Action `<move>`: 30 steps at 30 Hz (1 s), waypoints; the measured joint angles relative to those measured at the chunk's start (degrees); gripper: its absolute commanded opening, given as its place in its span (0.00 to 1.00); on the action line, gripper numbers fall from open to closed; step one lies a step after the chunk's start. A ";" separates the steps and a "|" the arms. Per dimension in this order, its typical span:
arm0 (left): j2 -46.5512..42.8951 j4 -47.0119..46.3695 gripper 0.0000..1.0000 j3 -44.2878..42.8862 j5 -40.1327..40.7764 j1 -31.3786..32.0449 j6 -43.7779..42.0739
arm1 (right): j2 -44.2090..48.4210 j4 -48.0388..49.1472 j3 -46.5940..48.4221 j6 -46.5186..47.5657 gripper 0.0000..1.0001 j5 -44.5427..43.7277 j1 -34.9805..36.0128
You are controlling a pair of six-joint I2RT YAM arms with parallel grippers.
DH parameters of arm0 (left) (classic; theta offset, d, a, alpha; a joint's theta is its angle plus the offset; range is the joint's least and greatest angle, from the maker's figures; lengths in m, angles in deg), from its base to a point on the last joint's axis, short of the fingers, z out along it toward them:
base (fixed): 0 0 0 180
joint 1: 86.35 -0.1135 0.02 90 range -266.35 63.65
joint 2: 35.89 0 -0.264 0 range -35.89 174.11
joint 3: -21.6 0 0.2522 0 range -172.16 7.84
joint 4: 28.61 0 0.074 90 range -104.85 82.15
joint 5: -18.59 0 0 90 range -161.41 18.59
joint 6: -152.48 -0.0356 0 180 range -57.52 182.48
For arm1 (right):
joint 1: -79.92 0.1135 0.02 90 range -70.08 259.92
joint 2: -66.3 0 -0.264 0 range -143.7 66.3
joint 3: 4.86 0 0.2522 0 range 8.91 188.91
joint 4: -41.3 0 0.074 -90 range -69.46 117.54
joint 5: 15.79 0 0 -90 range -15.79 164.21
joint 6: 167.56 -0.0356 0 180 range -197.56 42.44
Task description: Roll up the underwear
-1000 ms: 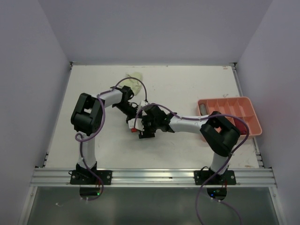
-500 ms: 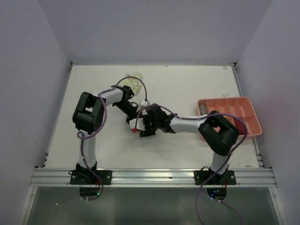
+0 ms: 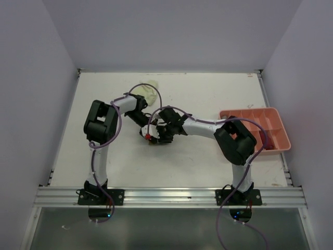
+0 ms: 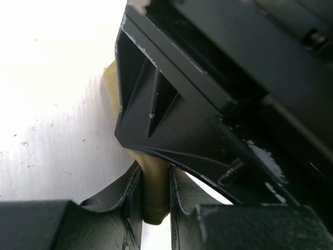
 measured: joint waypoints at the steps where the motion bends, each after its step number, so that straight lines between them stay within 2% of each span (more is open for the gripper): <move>1: 0.15 0.31 0.22 -0.33 0.07 0.02 -0.15 | -0.31 -0.39 0.42 -0.24 0.25 0.11 -0.09; 2: 0.22 0.59 0.24 -0.52 0.11 0.02 -0.31 | -0.50 -0.76 0.79 -0.59 0.16 0.11 -0.11; 3: 0.28 0.70 0.28 -0.66 0.13 0.02 -0.07 | -0.66 -1.14 0.98 -0.76 0.12 0.09 -0.11; 6: 0.39 0.63 0.36 -0.81 0.02 -0.35 1.20 | -0.70 -1.18 1.14 -0.79 0.02 -0.20 0.24; 7: 0.39 0.66 0.43 -0.85 -0.02 -0.55 1.84 | -0.74 -1.01 1.14 -0.83 0.00 -0.42 0.42; 10: 0.28 1.01 0.53 -0.85 -0.79 -1.92 5.29 | -0.79 -0.13 1.01 -1.01 0.00 -1.51 1.18; 14: -0.94 -1.51 0.59 -0.33 -1.36 -4.35 10.99 | -0.83 3.06 0.33 -2.14 0.00 -3.45 1.79; 19: -7.10 -15.52 0.61 1.66 4.70 -10.73 20.00 | -0.81 3.50 0.24 -5.55 0.00 -4.26 2.03; 21: -11.34 -21.35 0.64 3.41 7.58 -13.86 22.93 | -0.81 3.08 0.61 -8.28 0.00 -4.52 1.75; 22: -13.99 -24.09 0.77 4.52 8.96 -15.21 23.98 | -0.81 2.62 0.87 -10.12 0.00 -4.48 1.49; 24: -20.04 -28.50 0.83 6.93 11.08 -17.00 25.70 | -0.61 1.92 1.05 -14.14 0.00 -4.17 0.57; 25: -23.50 -30.38 1.00 8.50 11.85 -17.35 26.53 | -0.31 1.36 1.05 -16.59 0.00 -3.72 -0.26; 30: -39.60 -38.95 1.00 16.72 13.00 -16.55 30.21 | 3.10 -2.16 0.76 -28.87 0.00 -1.18 -8.11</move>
